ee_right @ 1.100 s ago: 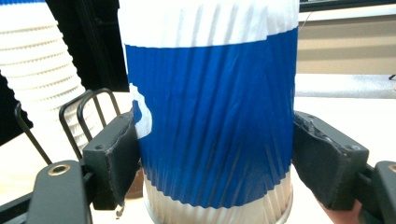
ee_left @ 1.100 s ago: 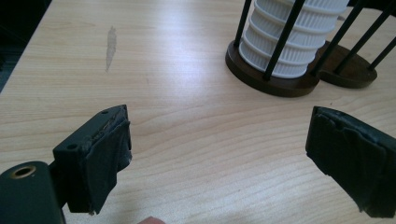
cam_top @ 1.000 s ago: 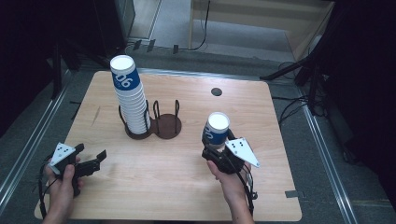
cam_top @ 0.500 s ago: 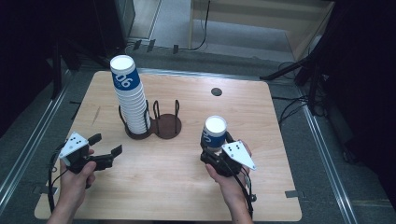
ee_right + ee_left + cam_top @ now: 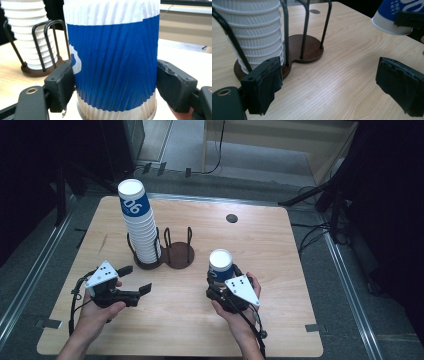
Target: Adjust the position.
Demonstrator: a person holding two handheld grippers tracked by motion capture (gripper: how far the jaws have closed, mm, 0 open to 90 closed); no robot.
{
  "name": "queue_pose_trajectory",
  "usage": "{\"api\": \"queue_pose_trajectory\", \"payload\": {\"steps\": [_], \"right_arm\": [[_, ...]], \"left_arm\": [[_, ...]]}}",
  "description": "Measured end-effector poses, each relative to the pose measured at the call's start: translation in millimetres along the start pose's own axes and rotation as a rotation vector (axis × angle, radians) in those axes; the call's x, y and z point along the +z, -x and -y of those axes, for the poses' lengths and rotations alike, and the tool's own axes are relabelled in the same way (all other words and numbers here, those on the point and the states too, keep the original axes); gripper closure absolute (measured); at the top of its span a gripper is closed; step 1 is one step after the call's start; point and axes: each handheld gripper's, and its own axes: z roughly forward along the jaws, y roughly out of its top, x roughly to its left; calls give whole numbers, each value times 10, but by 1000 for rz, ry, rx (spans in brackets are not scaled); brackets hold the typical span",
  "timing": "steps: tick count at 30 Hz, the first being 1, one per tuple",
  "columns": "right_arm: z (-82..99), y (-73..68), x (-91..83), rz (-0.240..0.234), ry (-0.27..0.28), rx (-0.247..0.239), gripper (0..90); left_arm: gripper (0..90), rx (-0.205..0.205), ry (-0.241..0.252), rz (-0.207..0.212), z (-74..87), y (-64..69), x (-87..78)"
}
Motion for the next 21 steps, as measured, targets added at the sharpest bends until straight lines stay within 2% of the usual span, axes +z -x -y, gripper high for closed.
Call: {"api": "queue_pose_trajectory", "payload": {"steps": [6, 8, 9, 10, 11, 12, 14, 15, 16, 17, 20, 21], "right_arm": [[65, -146, 24, 14, -8, -116, 208], [87, -183, 35, 12, -7, -147, 208], [87, -183, 35, 12, -7, -147, 208], [112, -241, 42, 9, -8, -176, 209], [112, -241, 42, 9, -8, -176, 209], [140, -294, 42, 2, -2, -213, 209], [178, -356, 39, -4, -5, -249, 209], [178, -356, 39, -4, -5, -249, 209], [219, -421, 40, -12, 0, -299, 209], [219, -421, 40, -12, 0, -299, 209], [275, -526, 43, -24, 4, -386, 209], [275, -526, 43, -24, 4, -386, 209]], "left_arm": [[74, 0, -1, 19, -37, 66, 23], [74, -1, -8, 24, -48, 96, 38], [74, -1, -8, 24, -48, 96, 38], [74, -2, -10, 34, -65, 123, 53], [74, -2, -10, 34, -65, 123, 53], [75, 2, -10, 46, -87, 149, 60], [83, 7, -7, 66, -108, 187, 73], [85, 7, -7, 66, -108, 187, 73], [113, 16, -3, 73, -122, 238, 86], [126, 16, -3, 73, -122, 238, 86], [135, 29, -9, 100, -135, 305, 106], [136, 29, -9, 100, -135, 305, 106]]}}
